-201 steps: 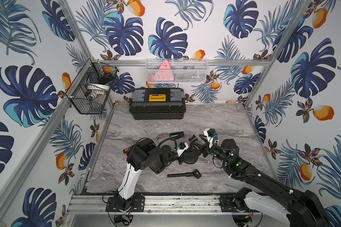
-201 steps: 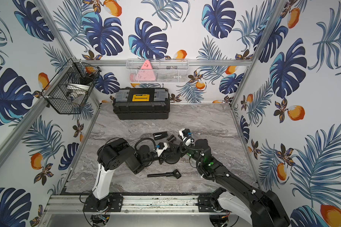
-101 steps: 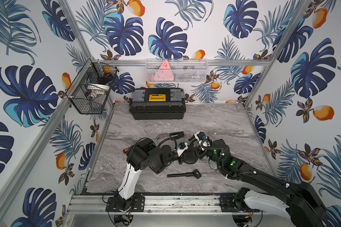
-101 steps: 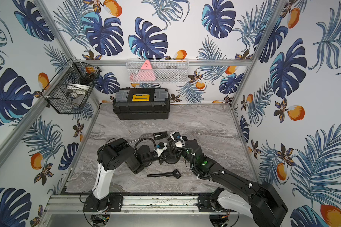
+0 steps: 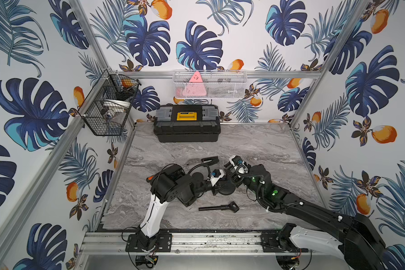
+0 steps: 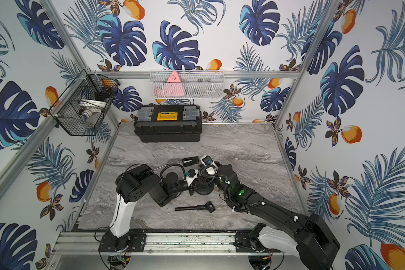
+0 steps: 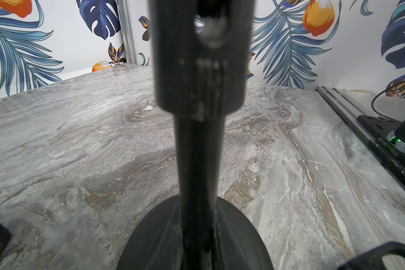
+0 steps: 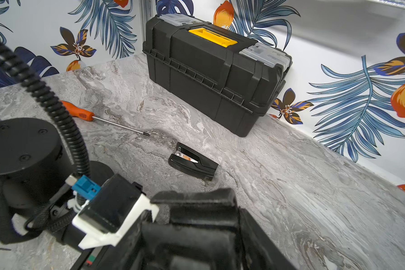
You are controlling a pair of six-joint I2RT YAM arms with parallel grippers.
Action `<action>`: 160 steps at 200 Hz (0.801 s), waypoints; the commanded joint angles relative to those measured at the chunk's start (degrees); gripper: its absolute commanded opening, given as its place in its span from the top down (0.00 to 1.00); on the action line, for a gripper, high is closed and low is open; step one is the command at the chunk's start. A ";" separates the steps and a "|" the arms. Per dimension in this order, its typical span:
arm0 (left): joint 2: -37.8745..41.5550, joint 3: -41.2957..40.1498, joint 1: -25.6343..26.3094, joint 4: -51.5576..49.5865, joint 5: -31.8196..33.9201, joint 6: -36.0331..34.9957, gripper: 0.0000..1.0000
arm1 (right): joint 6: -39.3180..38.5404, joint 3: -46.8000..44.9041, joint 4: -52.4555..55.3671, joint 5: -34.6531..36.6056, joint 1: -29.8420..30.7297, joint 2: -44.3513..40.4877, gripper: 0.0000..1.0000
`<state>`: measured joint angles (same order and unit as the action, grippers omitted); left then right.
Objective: Assemble a microphone stand
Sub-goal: Screw the microphone stand pole into the microphone stand base.
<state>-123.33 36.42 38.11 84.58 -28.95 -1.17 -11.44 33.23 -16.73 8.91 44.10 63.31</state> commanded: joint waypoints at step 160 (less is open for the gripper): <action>-1.42 0.67 0.05 -6.61 0.47 -1.11 0.93 | 16.16 0.95 -1.73 -9.40 -1.15 -3.30 0.63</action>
<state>-124.18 37.04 38.28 85.47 -30.35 -1.63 -2.96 33.34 -12.78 7.35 43.20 60.34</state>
